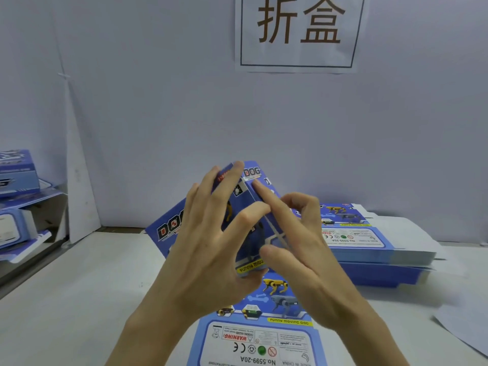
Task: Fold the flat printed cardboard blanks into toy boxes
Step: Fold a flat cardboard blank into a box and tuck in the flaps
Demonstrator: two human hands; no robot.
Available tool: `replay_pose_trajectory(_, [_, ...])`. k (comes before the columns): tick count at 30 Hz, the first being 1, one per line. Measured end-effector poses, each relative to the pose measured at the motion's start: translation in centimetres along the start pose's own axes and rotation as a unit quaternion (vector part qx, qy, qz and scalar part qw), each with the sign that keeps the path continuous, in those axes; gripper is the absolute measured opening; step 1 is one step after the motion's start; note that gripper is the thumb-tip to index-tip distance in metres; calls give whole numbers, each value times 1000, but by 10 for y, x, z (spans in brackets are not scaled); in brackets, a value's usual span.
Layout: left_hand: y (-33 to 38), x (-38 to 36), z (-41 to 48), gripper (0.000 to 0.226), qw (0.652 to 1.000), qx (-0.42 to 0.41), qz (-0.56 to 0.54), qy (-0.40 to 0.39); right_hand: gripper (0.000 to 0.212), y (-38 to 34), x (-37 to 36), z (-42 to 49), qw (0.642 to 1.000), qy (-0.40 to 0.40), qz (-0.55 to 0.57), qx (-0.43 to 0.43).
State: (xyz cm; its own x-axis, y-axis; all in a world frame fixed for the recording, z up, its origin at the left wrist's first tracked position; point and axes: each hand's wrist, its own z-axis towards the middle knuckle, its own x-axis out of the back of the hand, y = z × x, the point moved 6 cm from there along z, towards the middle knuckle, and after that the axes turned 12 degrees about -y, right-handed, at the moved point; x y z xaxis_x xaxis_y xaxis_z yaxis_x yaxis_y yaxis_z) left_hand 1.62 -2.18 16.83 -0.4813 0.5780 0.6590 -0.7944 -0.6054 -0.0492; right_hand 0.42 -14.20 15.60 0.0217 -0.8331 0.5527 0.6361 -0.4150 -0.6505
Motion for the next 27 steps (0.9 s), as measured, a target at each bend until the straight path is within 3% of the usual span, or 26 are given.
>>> replay_pose_trajectory(2, [1, 7, 1, 75, 1000, 16, 4, 22, 60, -6, 12, -2, 998, 26, 11, 55])
replay_pose_trajectory(4, [2, 16, 2, 84, 998, 41, -13, 47, 45, -8, 25, -4, 992, 62, 58, 97])
replay_pose_trajectory(8, [12, 25, 4, 89, 992, 65, -86, 67, 33, -6, 28, -1, 985, 128, 52, 108])
replay_pose_trajectory(13, [-2, 46, 4, 82, 974, 38, -211, 73, 16, -11, 53, -14, 931, 292, 147, 163])
replay_pose_trajectory(15, [-17, 45, 0, 79, 949, 56, -305, 52, 22, -16, 57, -17, 927, 292, 159, 171])
replay_pose_trajectory(17, [-24, 32, -2, 75, 880, 76, -470, -12, 23, -21, 54, -15, 933, 272, 161, 174])
replay_pose_trajectory(19, [-28, 19, -4, 74, 817, 109, -563, -51, 18, -25, 47, -13, 941, 245, 143, 184])
replay_pose_trajectory(21, [-34, 16, -5, 74, 808, 124, -574, -43, 19, -30, 40, -12, 953, 223, 75, 188])
replay_pose_trajectory(24, [-37, 16, -6, 70, 806, 136, -575, -36, 37, -33, 35, -15, 954, 226, -19, 198])
replay_pose_trajectory(27, [-36, 15, -8, 63, 801, 144, -580, -37, 18, -39, 33, -16, 947, 226, -43, 226])
